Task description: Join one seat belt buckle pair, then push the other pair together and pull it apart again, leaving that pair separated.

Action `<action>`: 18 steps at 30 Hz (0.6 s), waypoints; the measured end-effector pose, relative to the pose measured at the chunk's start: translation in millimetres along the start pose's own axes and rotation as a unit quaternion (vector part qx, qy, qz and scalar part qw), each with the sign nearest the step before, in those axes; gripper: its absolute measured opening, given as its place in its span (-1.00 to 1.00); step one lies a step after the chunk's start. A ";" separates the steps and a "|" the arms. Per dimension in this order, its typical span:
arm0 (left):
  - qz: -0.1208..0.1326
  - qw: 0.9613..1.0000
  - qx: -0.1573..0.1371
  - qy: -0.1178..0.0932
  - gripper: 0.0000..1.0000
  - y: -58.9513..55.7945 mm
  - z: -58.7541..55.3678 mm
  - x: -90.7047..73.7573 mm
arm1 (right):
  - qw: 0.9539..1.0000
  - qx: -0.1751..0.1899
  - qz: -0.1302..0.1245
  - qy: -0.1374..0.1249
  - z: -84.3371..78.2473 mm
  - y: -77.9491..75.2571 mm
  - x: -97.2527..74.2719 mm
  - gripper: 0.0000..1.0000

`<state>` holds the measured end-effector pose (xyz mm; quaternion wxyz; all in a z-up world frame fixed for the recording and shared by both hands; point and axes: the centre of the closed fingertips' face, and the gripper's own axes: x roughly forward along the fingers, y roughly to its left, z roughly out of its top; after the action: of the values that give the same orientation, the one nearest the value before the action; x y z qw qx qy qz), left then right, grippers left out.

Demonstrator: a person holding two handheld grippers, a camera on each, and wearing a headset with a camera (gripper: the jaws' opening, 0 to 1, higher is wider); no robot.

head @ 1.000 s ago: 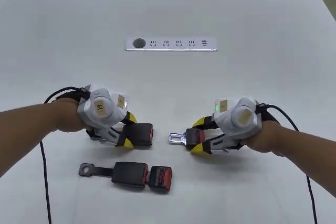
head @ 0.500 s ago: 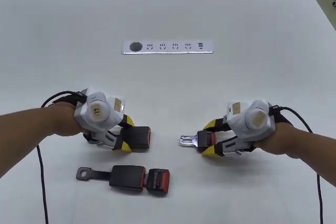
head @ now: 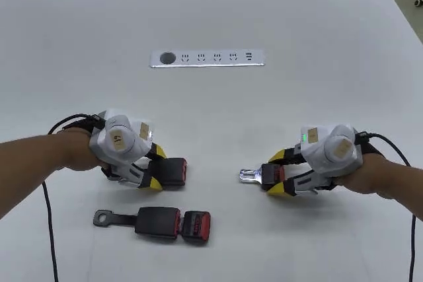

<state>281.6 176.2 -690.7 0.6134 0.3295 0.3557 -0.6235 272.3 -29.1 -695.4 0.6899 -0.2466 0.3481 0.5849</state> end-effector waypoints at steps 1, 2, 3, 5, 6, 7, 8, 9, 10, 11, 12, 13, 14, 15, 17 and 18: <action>0.000 1.000 0.000 0.000 -0.32 0.1 0.0 0.0 | 1.000 0.001 0.000 0.000 -1.6 0.0 -1.8 -0.30; 0.000 1.000 0.000 0.000 -0.32 0.0 -0.2 -0.2 | 1.000 0.001 0.000 0.001 -2.1 1.9 -2.9 -0.30; 0.000 1.000 0.000 0.001 -0.32 -0.2 0.3 -0.2 | 1.000 0.002 -0.001 0.002 -3.8 1.1 -4.8 -0.30; -0.001 1.000 0.001 0.002 -0.32 0.1 0.2 0.0 | 1.000 0.003 -0.003 0.004 -5.5 0.7 -7.3 -0.30; -0.001 1.000 0.002 0.003 -0.32 0.2 -0.2 0.1 | 1.000 0.001 -0.004 0.007 -5.3 3.3 -7.9 -0.30; -0.001 1.000 0.002 0.003 -0.32 0.3 -0.6 0.1 | 1.000 0.000 -0.003 0.008 -5.8 3.1 -8.2 -0.30; -0.001 1.000 0.001 0.003 -0.32 0.7 -1.1 0.2 | 1.000 -0.001 -0.003 0.009 -6.5 2.1 -8.8 -0.30; -0.001 1.000 0.001 0.003 -0.32 1.2 -1.8 0.5 | 1.000 -0.001 -0.003 0.008 -7.7 1.4 -10.0 -0.29; -0.001 1.000 0.001 0.004 -0.32 1.5 -2.0 0.8 | 1.000 -0.001 -0.003 0.008 -7.9 1.1 -10.4 -0.29; -0.001 1.000 0.001 0.005 -0.32 1.7 -2.2 0.9 | 1.000 0.003 -0.004 0.006 -8.7 -0.1 -11.4 -0.29; -0.002 1.000 0.006 0.008 -0.32 2.0 -2.4 1.1 | 1.000 0.003 -0.004 0.005 -8.7 -0.1 -11.4 -0.29; -0.002 1.000 0.008 0.009 -0.32 2.1 -2.5 1.1 | 1.000 0.002 -0.005 0.004 -8.4 0.8 -11.8 -0.29; -0.004 1.000 0.010 0.013 -0.32 1.9 -2.3 1.0 | 1.000 0.003 -0.005 0.003 -8.1 0.8 -12.0 -0.29; -0.006 1.000 0.013 0.017 -0.32 1.9 -1.8 1.1 | 1.000 0.003 -0.006 0.002 -8.0 0.1 -11.7 -0.29; -0.008 0.999 0.020 0.024 -0.31 2.6 -2.5 1.3 | 1.000 0.002 -0.007 0.002 -8.0 -0.8 -11.5 -0.29; -0.008 0.999 0.021 0.026 -0.31 2.6 -2.5 1.3 | 1.000 0.001 -0.008 0.002 -7.7 -1.5 -11.7 -0.29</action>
<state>284.1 177.6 -693.3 0.5919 0.3551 0.3613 -0.6269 271.4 -42.6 -691.4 0.6938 -0.2498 0.3486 0.5786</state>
